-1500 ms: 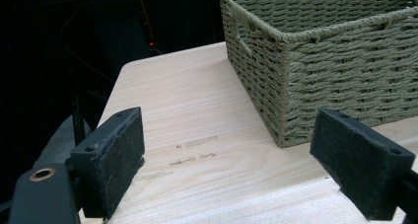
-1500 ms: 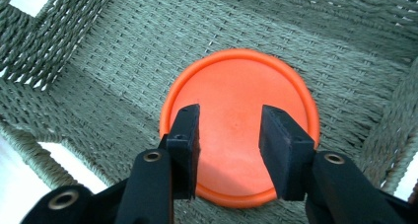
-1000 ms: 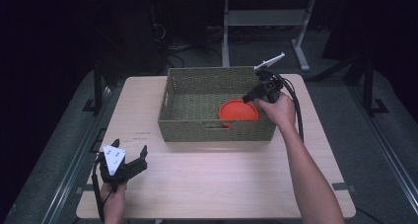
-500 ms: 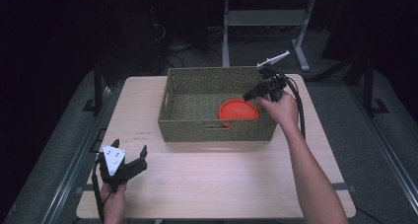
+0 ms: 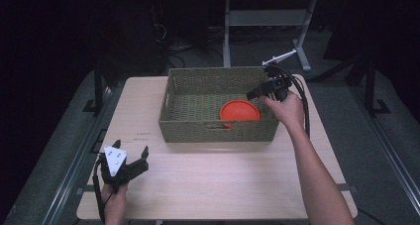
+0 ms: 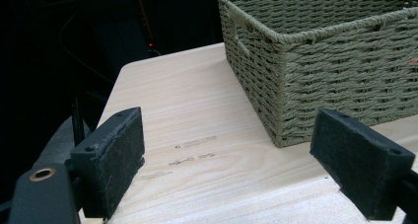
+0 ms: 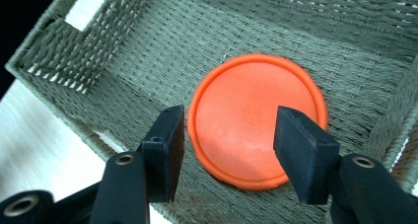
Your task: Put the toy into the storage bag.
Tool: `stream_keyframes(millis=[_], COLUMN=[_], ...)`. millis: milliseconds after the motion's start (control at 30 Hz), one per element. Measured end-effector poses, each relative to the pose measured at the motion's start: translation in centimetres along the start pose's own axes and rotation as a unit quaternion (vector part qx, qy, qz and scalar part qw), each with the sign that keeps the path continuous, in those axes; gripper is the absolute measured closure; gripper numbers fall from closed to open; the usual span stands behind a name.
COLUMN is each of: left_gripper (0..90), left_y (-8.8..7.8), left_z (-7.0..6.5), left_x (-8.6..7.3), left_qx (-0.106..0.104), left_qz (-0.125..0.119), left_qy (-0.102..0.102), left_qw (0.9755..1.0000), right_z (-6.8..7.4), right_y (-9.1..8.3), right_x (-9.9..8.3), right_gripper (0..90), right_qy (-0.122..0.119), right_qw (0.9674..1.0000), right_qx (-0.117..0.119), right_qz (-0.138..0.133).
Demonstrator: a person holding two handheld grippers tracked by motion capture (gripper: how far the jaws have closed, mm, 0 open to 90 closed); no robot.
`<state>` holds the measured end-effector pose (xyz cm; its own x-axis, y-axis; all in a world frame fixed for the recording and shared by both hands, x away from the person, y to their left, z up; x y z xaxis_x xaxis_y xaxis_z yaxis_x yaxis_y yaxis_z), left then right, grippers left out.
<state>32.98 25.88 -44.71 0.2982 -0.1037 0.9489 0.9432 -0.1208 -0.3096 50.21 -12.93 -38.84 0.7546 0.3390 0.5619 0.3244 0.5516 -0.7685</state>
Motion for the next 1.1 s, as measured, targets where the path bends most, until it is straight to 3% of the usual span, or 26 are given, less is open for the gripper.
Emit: stream_keyframes(millis=[533, 1100], left_gripper=[12.7, 12.7], left_y=[0.0, 0.1], left_z=[-0.1, -0.2], left_x=[0.0, 0.0], left_qx=[-0.001, -0.001], left_qz=[0.0, -0.001], left_qy=[-0.001, -0.001], left_qw=[1.0, 1.0], right_z=[0.6, 1.4], right_y=[-2.1, -4.1], right_x=[-0.9, -3.4], right_gripper=[37.5, 32.5], right_qy=[-0.009, -0.025], right_qw=[0.9997, 0.9991], right_qx=[0.001, 0.012], right_qz=[-0.023, -0.032])
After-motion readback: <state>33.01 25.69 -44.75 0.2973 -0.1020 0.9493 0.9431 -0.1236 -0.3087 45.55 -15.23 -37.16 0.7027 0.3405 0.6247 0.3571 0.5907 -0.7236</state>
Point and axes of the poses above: each handheld gripper's, and its own axes: y roughly forward along the jaws, x roughly out of its top, z roughly to its left, the point moved 9 cm from there along y, roughly forward along the jaws, and after that the axes turned 7 degrees about -y, right-handed, at the moved point
